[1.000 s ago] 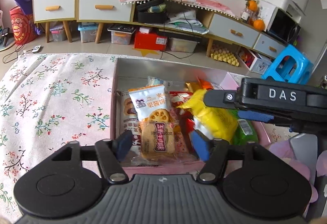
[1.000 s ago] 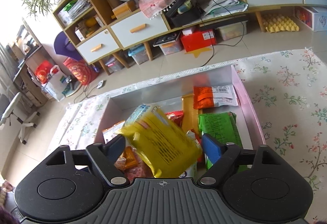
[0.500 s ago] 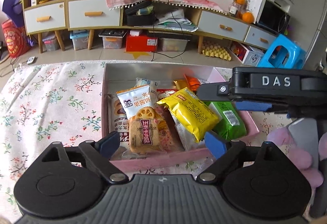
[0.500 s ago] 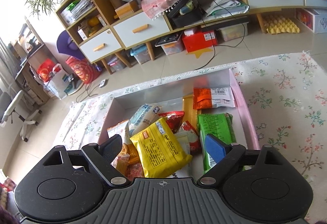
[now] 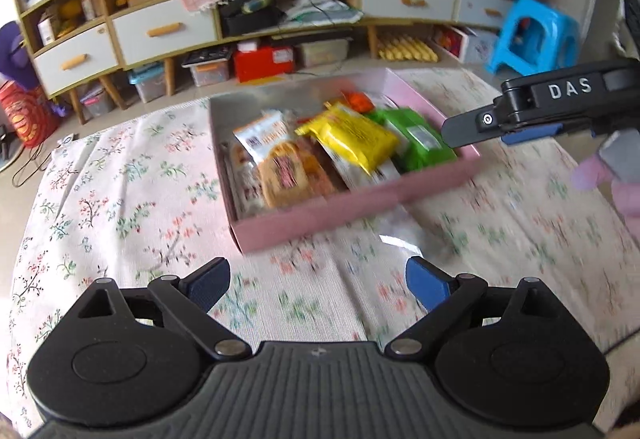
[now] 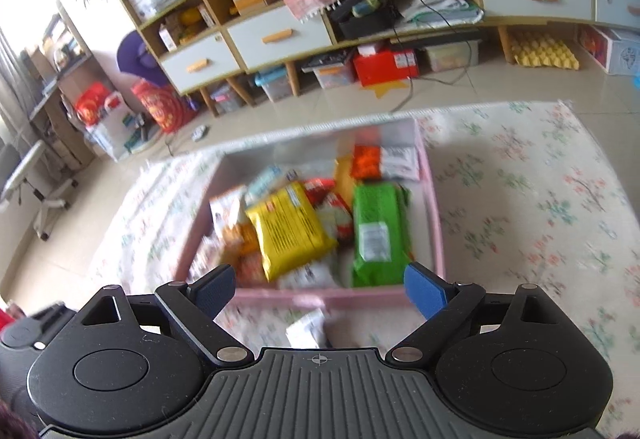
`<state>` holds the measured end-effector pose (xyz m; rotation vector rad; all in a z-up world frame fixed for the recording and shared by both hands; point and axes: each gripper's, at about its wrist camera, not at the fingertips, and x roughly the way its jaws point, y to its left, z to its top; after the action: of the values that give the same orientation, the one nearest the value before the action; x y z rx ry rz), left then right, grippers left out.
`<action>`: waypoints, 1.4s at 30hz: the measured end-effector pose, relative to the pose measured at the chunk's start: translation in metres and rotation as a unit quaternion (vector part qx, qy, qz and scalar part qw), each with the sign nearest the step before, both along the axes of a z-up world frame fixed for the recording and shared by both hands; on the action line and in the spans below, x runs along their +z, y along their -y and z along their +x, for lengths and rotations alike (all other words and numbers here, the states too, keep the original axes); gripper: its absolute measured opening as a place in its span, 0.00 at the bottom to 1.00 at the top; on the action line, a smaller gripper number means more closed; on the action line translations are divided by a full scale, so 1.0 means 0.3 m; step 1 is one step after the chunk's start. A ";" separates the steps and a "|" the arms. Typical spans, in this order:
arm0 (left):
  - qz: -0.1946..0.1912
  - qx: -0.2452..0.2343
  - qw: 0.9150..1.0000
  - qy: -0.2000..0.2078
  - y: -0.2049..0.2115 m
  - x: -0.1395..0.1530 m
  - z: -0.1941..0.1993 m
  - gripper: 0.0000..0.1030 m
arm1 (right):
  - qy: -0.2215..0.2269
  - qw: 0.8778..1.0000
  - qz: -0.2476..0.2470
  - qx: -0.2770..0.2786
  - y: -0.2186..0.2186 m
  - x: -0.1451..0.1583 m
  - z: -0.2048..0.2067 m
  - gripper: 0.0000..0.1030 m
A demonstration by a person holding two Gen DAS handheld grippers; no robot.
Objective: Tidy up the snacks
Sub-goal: 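Grasp the clear bag of rice cake with left tool while right tool approaches silver packet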
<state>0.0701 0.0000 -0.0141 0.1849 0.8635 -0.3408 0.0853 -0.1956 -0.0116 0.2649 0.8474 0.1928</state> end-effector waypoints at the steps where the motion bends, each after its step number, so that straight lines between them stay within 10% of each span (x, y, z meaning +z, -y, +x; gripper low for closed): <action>1: 0.003 -0.008 1.000 -0.002 0.000 -0.004 -0.012 0.92 | -0.004 1.000 -0.007 0.000 0.004 -0.005 -0.016 0.90; 11: 0.049 -0.126 0.990 -0.027 -0.002 -0.082 -0.135 0.92 | -0.044 0.996 -0.073 0.034 0.012 -0.076 -0.169 0.90; 21: 0.119 -0.274 0.954 -0.025 0.106 -0.174 -0.243 0.91 | -0.071 0.991 -0.102 0.056 -0.008 -0.128 -0.210 0.90; 27: 0.123 -0.297 0.947 -0.012 0.157 -0.200 -0.249 0.90 | -0.080 0.988 -0.110 0.065 -0.022 -0.150 -0.201 0.90; 42: 0.084 -0.137 0.987 -0.025 0.052 -0.184 -0.099 0.62 | -0.086 0.987 -0.121 0.054 -0.013 -0.219 -0.137 0.90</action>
<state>0.0406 -0.0157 -0.0695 0.4552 0.9192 -0.5312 0.0443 -0.1918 -0.0773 0.0072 1.0480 0.1676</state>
